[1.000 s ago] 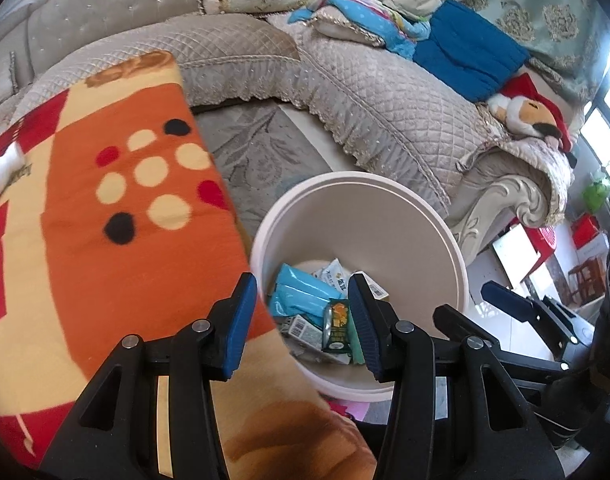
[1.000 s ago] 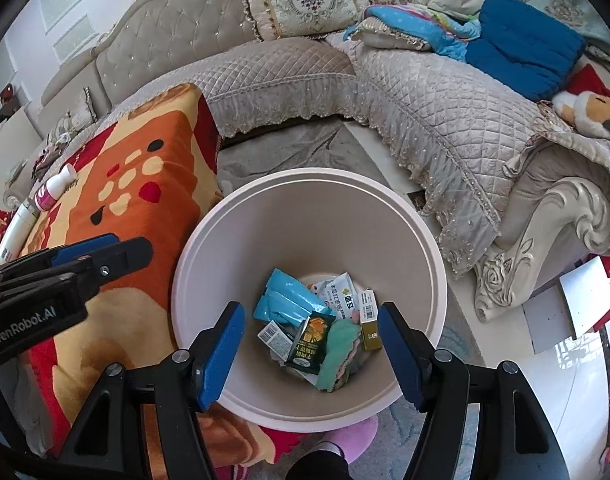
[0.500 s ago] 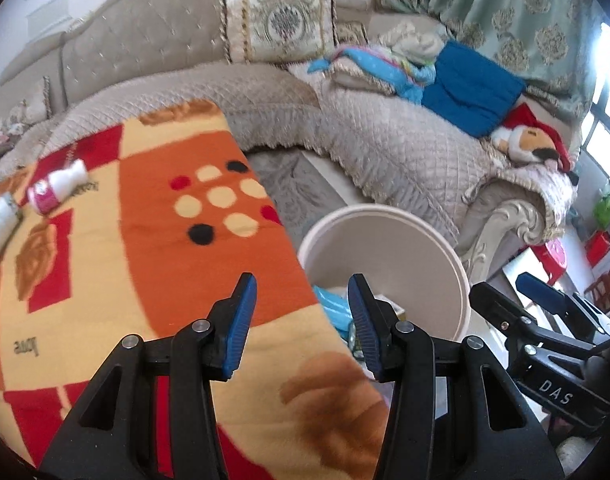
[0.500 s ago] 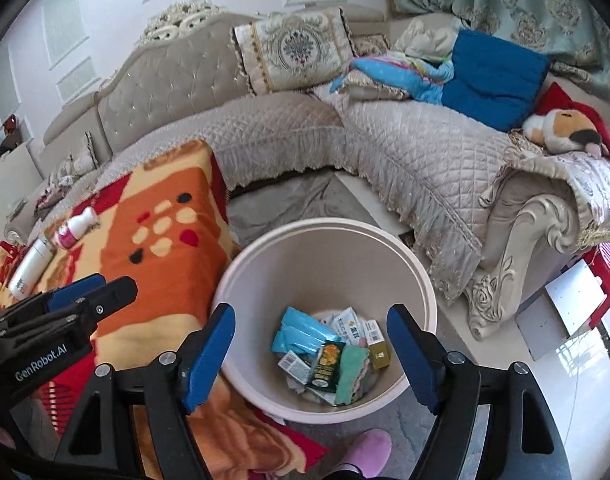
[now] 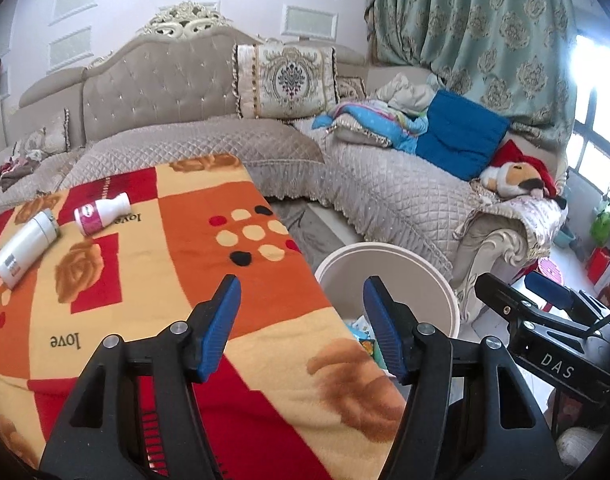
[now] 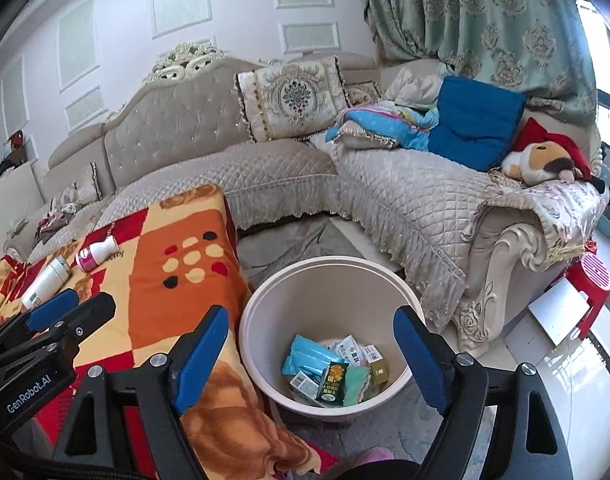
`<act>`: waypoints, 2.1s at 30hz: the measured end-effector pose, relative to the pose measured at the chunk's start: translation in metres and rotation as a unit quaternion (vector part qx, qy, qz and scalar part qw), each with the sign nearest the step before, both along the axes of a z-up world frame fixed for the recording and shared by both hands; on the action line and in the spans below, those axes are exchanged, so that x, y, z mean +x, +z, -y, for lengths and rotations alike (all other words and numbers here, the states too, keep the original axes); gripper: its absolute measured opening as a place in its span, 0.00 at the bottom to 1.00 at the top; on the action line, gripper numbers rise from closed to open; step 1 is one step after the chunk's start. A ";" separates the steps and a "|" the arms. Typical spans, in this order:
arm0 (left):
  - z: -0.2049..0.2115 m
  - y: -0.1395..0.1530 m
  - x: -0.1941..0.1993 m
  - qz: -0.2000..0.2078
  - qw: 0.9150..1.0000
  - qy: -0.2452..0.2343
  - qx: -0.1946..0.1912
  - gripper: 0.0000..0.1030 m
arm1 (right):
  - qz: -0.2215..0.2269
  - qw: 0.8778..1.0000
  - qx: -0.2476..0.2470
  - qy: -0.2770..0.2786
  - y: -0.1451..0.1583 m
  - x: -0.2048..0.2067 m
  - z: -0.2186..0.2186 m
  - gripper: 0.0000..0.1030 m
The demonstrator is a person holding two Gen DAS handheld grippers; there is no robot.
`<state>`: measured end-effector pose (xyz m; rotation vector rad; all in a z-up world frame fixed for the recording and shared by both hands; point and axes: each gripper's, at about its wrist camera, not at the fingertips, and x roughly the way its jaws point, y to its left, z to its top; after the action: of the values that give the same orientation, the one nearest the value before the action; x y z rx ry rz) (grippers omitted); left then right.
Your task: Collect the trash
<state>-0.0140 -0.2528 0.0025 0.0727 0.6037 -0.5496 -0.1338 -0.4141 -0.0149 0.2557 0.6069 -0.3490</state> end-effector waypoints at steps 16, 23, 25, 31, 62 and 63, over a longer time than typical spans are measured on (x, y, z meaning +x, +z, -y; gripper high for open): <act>-0.029 0.012 -0.027 0.040 0.999 0.013 -0.019 0.61 | 0.022 0.999 -0.031 0.004 0.016 -0.020 -0.026 0.82; -0.033 0.013 -0.028 0.041 0.999 0.017 -0.025 0.61 | 0.029 0.999 -0.027 0.002 0.019 -0.023 -0.026 0.87; -0.034 0.013 -0.027 0.038 0.999 0.019 -0.027 0.61 | 0.028 0.999 -0.028 0.003 0.020 -0.023 -0.026 0.87; -0.035 0.012 -0.025 0.034 0.999 0.019 -0.030 0.61 | 0.027 0.999 -0.032 0.006 0.020 -0.023 -0.029 0.87; -0.037 0.012 -0.022 0.038 0.999 0.021 -0.024 0.61 | 0.022 0.999 -0.030 0.012 0.022 -0.016 -0.033 0.87; -0.037 0.012 -0.021 0.038 0.999 0.021 -0.024 0.61 | 0.022 0.999 -0.030 0.012 0.022 -0.016 -0.033 0.87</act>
<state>-0.0352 -0.2154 0.0141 0.0350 0.5175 -0.5183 -0.1500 -0.3810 0.0067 0.1983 0.5550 -0.3381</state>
